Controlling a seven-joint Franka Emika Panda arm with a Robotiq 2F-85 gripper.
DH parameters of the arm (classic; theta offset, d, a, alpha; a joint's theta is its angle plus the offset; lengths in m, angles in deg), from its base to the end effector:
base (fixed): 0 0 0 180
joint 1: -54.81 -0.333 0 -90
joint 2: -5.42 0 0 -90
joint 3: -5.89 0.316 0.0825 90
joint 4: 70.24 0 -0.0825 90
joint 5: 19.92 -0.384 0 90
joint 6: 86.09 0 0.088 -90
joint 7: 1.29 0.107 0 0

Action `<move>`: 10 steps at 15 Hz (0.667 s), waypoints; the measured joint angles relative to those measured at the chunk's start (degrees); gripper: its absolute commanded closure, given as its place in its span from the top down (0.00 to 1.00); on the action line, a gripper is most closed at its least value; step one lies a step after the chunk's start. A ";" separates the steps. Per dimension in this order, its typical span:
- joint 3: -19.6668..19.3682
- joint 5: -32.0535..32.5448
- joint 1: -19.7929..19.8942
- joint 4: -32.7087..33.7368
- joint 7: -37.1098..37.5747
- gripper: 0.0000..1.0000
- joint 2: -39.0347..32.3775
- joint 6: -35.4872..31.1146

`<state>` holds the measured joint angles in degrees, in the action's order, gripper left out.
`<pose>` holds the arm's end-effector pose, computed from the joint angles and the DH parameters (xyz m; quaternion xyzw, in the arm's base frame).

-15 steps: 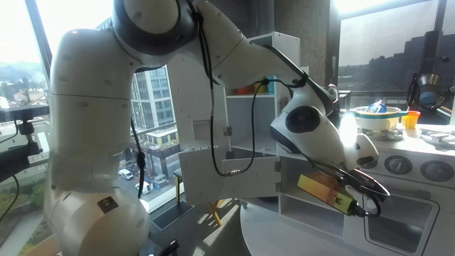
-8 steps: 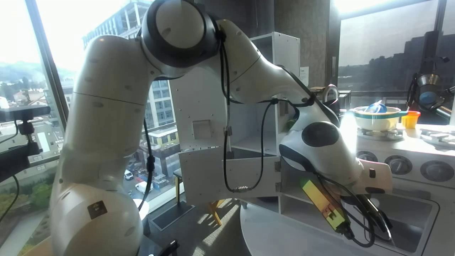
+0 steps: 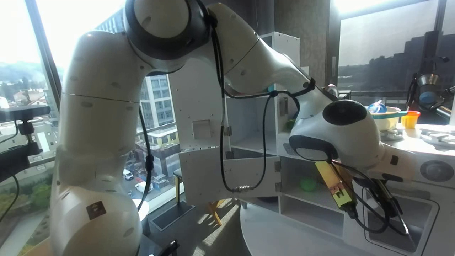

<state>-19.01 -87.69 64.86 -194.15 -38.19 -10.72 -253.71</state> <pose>0.4423 -0.3728 0.3143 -0.8288 0.4640 -0.3114 0.0291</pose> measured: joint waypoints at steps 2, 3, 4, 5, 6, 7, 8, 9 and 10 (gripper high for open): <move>-1.05 3.62 -0.43 1.00 5.69 1.00 0.64 1.60; -1.38 5.11 -0.64 1.57 8.12 1.00 0.79 2.24; -1.57 6.53 -0.85 2.06 10.36 1.00 0.81 2.69; -1.67 7.86 -1.11 2.40 12.44 1.00 0.80 3.15; -1.69 8.94 -1.37 2.72 14.30 1.00 0.69 3.38; -1.71 9.90 -1.59 3.03 16.00 1.00 0.46 3.61; -1.87 10.77 -1.70 3.25 17.65 1.00 0.17 3.71; -2.14 11.47 -1.72 3.51 18.93 1.00 -0.07 4.02; -2.46 12.14 -1.72 3.69 19.90 1.00 -0.22 4.59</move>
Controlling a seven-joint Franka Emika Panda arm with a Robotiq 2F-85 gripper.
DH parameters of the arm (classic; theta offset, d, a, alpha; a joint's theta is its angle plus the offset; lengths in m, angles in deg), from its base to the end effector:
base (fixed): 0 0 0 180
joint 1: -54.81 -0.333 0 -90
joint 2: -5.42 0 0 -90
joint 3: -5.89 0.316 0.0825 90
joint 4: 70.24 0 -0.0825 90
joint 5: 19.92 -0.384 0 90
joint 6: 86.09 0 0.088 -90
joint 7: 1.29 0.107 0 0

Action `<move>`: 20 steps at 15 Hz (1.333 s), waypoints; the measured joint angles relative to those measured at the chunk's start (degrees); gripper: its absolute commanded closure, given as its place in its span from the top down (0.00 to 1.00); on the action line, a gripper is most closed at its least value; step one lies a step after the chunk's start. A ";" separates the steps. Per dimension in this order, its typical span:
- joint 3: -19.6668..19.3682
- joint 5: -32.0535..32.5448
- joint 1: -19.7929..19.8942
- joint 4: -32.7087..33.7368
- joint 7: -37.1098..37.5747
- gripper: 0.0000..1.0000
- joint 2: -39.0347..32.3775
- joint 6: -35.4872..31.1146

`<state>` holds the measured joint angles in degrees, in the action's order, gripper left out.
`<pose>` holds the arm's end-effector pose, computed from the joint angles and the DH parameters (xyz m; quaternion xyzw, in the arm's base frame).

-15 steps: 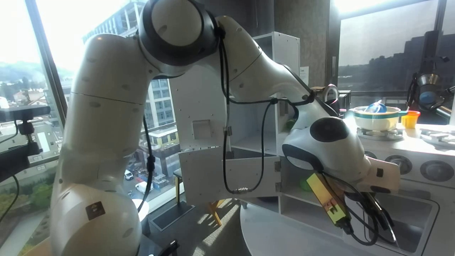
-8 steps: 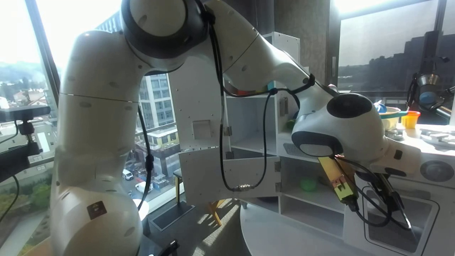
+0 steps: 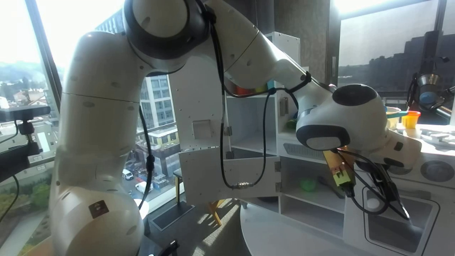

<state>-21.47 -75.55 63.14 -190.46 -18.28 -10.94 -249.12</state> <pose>0.4702 -0.3782 0.3423 -0.8018 0.5147 -0.2973 0.0611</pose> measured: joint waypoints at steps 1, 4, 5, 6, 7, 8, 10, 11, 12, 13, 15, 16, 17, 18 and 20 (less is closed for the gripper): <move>-0.24 0.33 0.01 0.24 0.85 1.00 -0.12 0.42; -0.74 0.40 0.22 1.56 2.21 1.00 -1.03 1.01; -0.80 0.40 0.32 2.02 2.38 1.00 -1.48 1.12; -0.81 0.40 0.44 2.45 2.54 1.00 -2.05 1.25; -0.82 0.40 0.54 2.80 2.61 1.00 -2.66 1.50; -0.87 0.39 0.69 3.07 2.65 1.00 -3.33 1.66; -0.86 0.39 1.02 3.53 2.64 1.00 -4.76 1.92; -0.83 0.25 1.15 3.80 2.63 1.00 -5.49 1.92; -0.81 0.18 1.27 4.15 2.63 1.00 -6.16 1.92; -0.80 0.14 1.32 4.50 2.63 1.00 -6.62 1.91; -0.80 0.10 1.43 4.94 2.63 1.00 -6.96 1.91; -0.80 0.10 1.55 5.07 2.62 1.00 -7.08 1.91; -0.80 0.10 1.64 5.27 2.62 1.00 -7.22 1.91; -0.83 0.10 1.73 5.48 2.62 1.00 -7.40 1.89; -1.05 0.19 1.85 5.79 2.62 1.00 -7.67 1.88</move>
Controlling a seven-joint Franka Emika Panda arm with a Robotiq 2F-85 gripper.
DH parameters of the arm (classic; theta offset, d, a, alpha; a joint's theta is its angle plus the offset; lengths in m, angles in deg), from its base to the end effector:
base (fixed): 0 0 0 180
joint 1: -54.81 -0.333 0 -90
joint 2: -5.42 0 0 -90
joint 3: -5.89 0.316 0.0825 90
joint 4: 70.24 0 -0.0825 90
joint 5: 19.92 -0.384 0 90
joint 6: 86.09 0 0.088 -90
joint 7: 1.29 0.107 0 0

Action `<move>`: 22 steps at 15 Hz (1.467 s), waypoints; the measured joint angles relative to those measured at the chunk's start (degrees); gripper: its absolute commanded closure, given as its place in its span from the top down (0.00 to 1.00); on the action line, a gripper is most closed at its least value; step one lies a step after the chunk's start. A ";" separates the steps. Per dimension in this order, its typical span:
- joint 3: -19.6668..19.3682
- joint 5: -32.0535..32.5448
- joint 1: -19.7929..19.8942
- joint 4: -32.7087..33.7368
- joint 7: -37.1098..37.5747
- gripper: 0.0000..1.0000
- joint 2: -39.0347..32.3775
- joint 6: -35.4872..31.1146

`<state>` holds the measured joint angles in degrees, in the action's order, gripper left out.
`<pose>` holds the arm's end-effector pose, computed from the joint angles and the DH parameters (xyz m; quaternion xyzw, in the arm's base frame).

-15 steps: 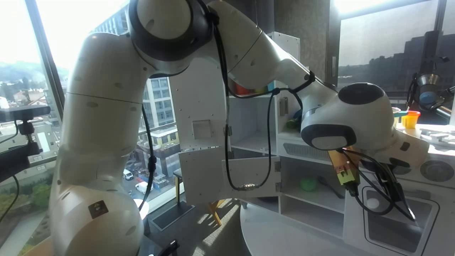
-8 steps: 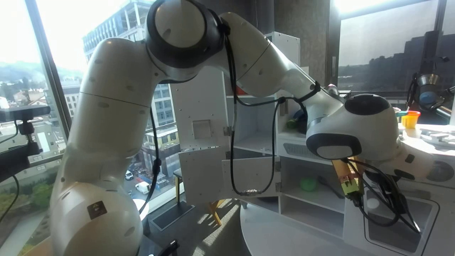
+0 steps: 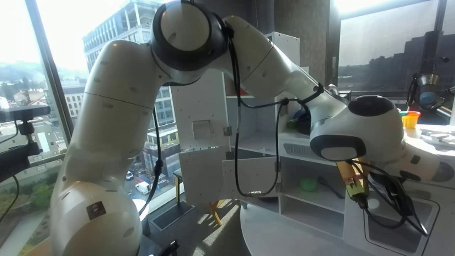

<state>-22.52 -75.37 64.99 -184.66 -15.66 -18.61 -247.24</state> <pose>0.4793 -0.4099 0.3136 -0.7948 0.5382 -0.2770 0.0432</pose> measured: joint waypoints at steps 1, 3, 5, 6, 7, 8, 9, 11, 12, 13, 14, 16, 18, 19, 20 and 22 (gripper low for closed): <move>-0.30 0.14 0.02 0.02 0.00 1.00 -0.05 -0.01; -1.19 0.49 0.15 0.03 0.00 1.00 -0.20 0.00; -2.12 0.91 0.31 0.03 -0.01 1.00 -0.40 -0.01; -2.58 1.12 0.47 0.03 -0.01 1.00 -0.72 -0.01; -2.92 1.19 0.71 0.05 -0.03 1.00 -1.26 0.01; -2.94 1.19 1.05 0.12 -0.11 1.00 -1.89 0.02; -2.73 0.97 1.43 0.27 -0.39 1.00 -2.46 0.02; -2.24 0.58 1.84 0.44 -1.08 1.00 -2.75 0.03; -2.16 0.52 1.85 0.51 -1.41 1.00 -2.59 0.03; -2.14 0.37 1.86 0.53 -1.82 1.00 -2.22 0.03; -2.14 0.06 1.87 0.54 -2.27 1.00 -1.69 0.03; -2.14 -0.06 1.92 0.55 -2.80 1.00 -0.58 0.09; -1.90 -0.06 1.91 0.54 -3.18 1.00 0.30 0.57; -1.69 -0.11 1.90 0.51 -3.54 1.00 0.66 1.00; -1.37 -0.35 1.90 0.46 -4.21 1.00 1.03 1.27; -0.37 -1.49 1.91 0.24 -6.06 1.00 1.68 1.40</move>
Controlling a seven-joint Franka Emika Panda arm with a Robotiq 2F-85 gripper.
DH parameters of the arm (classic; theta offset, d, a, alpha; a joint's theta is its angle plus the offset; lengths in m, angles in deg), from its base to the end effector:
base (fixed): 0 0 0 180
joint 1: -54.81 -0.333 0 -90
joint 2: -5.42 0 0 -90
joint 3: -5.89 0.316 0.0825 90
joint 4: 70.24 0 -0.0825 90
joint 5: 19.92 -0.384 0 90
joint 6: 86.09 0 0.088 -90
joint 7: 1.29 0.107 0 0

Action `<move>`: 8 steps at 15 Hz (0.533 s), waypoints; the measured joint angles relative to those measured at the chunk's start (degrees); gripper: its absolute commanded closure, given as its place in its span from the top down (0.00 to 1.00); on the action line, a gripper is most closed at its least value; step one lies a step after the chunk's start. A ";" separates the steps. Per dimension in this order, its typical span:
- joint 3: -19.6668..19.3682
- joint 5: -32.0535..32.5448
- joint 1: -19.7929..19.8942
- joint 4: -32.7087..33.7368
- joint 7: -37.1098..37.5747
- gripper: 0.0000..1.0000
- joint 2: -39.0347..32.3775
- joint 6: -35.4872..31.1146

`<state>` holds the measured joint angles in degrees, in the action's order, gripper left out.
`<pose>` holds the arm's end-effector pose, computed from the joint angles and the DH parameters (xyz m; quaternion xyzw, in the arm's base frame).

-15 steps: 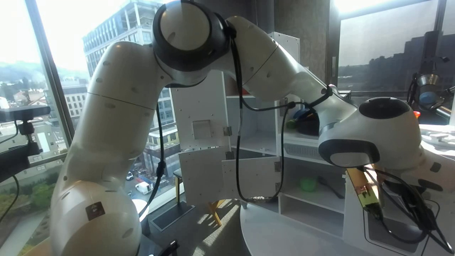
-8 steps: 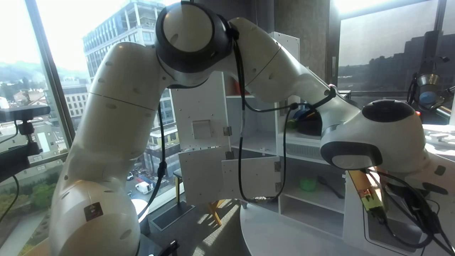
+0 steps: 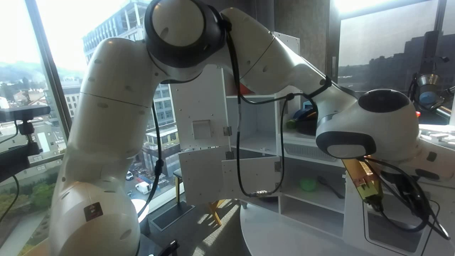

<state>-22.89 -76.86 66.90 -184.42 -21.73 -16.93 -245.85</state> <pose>0.4643 -0.4272 0.3291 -0.8045 0.5162 -0.2909 0.0418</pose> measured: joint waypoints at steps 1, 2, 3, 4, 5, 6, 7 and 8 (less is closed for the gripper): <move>0.65 -1.22 0.03 0.00 -1.33 1.00 0.04 -0.05; 1.36 -2.61 0.08 0.01 -2.50 1.00 -0.01 -0.08; 2.05 -4.02 0.14 0.07 -3.55 1.00 -0.21 -0.23; 2.51 -5.17 0.18 0.18 -4.17 1.00 -0.51 -0.49; 2.62 -5.75 0.23 0.28 -4.41 1.00 -0.79 -0.72; 2.63 -5.91 0.29 0.31 -4.44 1.00 -1.09 -0.73; 2.63 -6.00 0.40 0.35 -4.45 1.00 -1.47 -0.76; 2.65 -6.07 0.51 0.49 -4.49 1.00 -1.73 -0.77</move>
<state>-20.24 -82.93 67.41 -183.93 -26.21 -18.66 -246.62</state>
